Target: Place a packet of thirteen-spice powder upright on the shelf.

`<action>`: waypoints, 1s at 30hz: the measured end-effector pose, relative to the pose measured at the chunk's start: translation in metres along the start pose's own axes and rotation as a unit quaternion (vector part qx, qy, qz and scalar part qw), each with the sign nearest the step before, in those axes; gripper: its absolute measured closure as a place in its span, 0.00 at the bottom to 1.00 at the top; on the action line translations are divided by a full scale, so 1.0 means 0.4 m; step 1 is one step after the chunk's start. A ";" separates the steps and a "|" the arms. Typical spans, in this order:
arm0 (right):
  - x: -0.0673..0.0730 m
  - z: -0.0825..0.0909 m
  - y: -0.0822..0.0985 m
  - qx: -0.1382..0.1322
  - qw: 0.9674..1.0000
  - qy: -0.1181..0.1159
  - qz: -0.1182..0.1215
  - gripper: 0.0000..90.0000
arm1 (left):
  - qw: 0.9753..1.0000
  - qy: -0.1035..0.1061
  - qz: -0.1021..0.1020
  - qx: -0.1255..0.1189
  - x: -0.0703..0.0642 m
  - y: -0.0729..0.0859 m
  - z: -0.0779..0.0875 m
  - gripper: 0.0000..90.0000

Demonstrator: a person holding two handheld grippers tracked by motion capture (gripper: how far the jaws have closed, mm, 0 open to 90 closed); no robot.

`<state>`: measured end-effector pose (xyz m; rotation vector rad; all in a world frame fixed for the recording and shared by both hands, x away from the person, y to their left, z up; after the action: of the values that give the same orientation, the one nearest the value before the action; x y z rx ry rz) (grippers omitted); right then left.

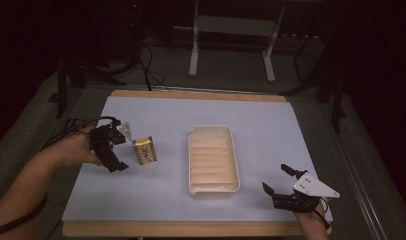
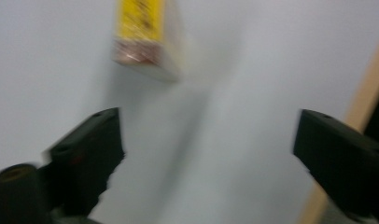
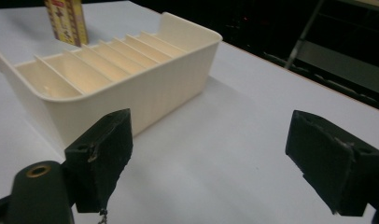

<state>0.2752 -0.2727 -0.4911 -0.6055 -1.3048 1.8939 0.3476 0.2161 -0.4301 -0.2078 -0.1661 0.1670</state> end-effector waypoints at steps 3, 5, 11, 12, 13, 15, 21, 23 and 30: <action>0.007 -0.001 -0.002 -0.002 1.000 -0.008 0.002 0.17 | 1.000 0.002 0.002 -0.002 0.019 -0.013 -0.002 0.17; 0.011 -0.002 -0.002 -0.003 1.000 -0.015 -0.001 0.17 | 1.000 0.005 0.000 0.003 0.030 -0.018 -0.012 0.17; 0.015 -0.003 0.000 -0.001 1.000 -0.022 0.000 0.17 | 1.000 0.004 0.003 0.004 0.063 -0.033 -0.028 0.22; 0.014 -0.002 0.000 -0.001 1.000 -0.022 -0.002 0.17 | 1.000 -0.001 0.003 0.005 0.069 -0.036 -0.030 0.23; 0.012 -0.003 0.001 0.000 1.000 -0.023 -0.003 0.17 | 1.000 0.000 0.005 0.003 0.074 -0.038 -0.032 0.23; 0.011 -0.004 0.002 0.001 1.000 -0.025 -0.009 0.17 | 1.000 0.004 0.008 0.002 0.081 -0.042 -0.036 0.23; 0.010 -0.005 0.003 0.003 1.000 -0.028 -0.009 0.17 | 1.000 0.015 0.006 0.005 0.089 -0.055 -0.056 0.27; 0.010 -0.006 0.005 0.004 0.999 -0.030 -0.012 0.17 | 1.000 0.016 0.007 0.010 0.089 -0.057 -0.065 0.31; 0.009 -0.008 0.006 0.007 0.999 -0.031 -0.015 0.17 | 1.000 0.027 0.008 -0.001 0.094 -0.066 -0.084 0.41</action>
<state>0.2748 -0.2685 -0.4946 -0.5210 -1.3310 1.9099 0.3943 0.1911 -0.4514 -0.2150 -0.1115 0.1761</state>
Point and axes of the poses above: each handheld gripper's, and its own axes: z roughly backward along the jaws, y roughly out of its underside, x roughly to its left, the point moved 5 cm from there along -z, roughly forward along the jaws, and after that the axes turned 12 degrees about -z, right-handed, at the moved point
